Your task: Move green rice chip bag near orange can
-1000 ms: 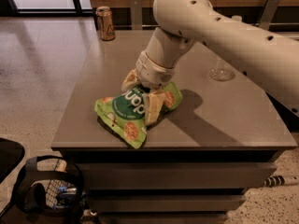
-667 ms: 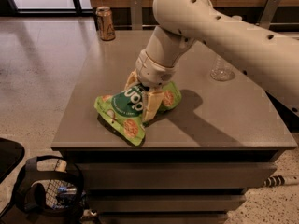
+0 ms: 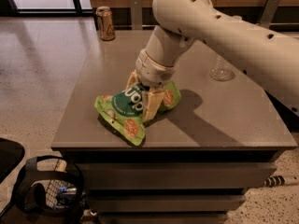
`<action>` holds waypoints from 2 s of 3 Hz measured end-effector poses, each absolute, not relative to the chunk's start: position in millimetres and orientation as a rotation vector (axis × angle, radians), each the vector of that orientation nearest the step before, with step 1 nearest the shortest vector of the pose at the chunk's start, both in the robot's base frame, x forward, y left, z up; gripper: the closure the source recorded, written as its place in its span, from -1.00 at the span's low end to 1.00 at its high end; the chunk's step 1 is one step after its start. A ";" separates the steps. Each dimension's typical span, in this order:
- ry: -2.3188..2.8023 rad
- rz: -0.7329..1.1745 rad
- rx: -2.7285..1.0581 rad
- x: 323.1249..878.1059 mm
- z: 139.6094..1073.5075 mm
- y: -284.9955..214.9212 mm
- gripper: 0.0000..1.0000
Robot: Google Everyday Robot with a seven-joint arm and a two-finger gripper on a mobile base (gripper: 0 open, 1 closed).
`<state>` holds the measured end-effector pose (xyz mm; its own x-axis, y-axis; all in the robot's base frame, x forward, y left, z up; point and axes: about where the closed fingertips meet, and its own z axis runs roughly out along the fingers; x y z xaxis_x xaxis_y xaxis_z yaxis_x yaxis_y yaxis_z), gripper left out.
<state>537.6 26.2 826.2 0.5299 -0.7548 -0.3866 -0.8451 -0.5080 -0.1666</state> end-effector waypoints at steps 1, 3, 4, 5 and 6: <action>1.344 0.297 -2.437 569.4 844.9 -2.7 1.00; 1.308 0.066 -2.355 632.5 889.5 -55.6 1.00; 1.155 -0.109 -2.317 658.9 922.9 -62.5 1.00; 0.984 -0.241 -2.258 682.9 952.7 -57.3 1.00; 0.799 -0.337 -2.201 714.9 980.7 -39.2 1.00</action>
Offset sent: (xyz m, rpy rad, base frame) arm 0.1029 -0.0978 0.0710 -0.0379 -0.2197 -0.0948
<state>714.9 -39.2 980.7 0.7695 -0.6385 -0.0098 -0.4390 -0.5178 -0.7342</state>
